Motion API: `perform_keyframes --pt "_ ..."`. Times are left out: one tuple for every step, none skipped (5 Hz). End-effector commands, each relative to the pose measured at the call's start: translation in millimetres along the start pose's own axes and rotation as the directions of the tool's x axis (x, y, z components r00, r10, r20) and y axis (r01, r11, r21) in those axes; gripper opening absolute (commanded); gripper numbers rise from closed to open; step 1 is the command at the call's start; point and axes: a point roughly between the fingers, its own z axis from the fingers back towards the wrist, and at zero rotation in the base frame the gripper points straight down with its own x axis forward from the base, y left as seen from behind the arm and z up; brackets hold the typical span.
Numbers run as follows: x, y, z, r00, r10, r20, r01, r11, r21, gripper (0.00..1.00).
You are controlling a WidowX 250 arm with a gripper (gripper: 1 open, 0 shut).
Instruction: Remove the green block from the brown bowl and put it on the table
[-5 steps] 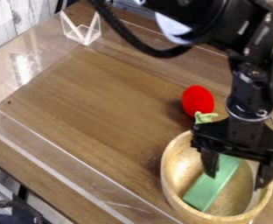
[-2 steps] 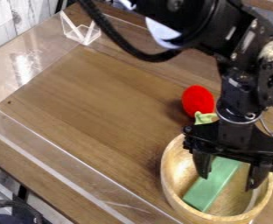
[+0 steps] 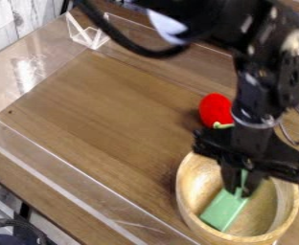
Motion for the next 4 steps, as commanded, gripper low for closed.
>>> perform_keyframes --pt "10.1 -5 32.3 0.998 -0.013 0.057 0.014 1.000 -0.016 0.00" --pt "23.6 6 66.0 0.997 0.018 0.076 -0.018 1.000 -0.006 0.00" --pt "35.0 11 87.0 0.994 0.064 0.085 -0.062 0.998 -0.030 0.00" --pt "25.2 2 73.6 0.996 0.045 0.075 -0.043 0.999 -0.028 1.00"
